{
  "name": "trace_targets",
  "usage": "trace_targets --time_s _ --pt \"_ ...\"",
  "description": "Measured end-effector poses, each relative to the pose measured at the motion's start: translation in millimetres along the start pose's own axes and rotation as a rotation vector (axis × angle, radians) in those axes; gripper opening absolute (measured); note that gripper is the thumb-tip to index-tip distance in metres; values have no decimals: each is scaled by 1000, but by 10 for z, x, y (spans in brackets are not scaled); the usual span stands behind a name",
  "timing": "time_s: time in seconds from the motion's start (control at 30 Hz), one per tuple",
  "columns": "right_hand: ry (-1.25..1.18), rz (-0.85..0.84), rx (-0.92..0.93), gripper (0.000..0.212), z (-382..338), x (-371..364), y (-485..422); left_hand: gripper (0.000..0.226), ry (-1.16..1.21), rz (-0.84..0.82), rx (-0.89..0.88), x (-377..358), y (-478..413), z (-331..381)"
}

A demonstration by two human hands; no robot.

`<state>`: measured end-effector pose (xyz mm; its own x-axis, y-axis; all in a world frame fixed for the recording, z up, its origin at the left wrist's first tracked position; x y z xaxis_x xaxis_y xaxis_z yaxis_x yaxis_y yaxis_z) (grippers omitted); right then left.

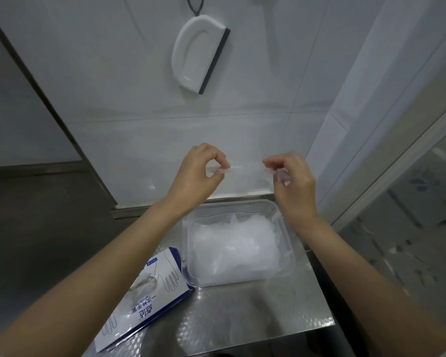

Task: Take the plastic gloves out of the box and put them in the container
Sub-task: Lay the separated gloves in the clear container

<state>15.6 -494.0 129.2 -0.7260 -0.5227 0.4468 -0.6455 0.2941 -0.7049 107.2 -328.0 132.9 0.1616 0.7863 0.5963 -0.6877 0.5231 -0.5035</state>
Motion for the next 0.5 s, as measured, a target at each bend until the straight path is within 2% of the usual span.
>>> trace_targets --time_s 0.1,0.23,0.37,0.5 --pt "54 -129 69 28 114 -57 274 22 -78 -104 -37 -101 186 -114" --pt "109 -502 154 26 253 -348 771 18 -267 -348 -20 -358 552 -435" --pt "162 -900 107 44 369 -634 1158 11 -473 -561 -50 -544 840 -620" --pt "211 -1118 8 52 381 -865 1366 13 -622 -687 -40 -627 982 -723"
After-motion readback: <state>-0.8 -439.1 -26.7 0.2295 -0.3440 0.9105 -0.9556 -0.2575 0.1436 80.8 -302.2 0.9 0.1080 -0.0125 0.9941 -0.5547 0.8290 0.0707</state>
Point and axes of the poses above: each hand's wrist, its own y-axis away from the middle knuckle, its own x-axis out of the back of the hand, z = x × y, the point moved 5 cm from there along -y, towards the middle knuckle, and after that the axes turned 4 degrees about -x, right-handed, at the moved point
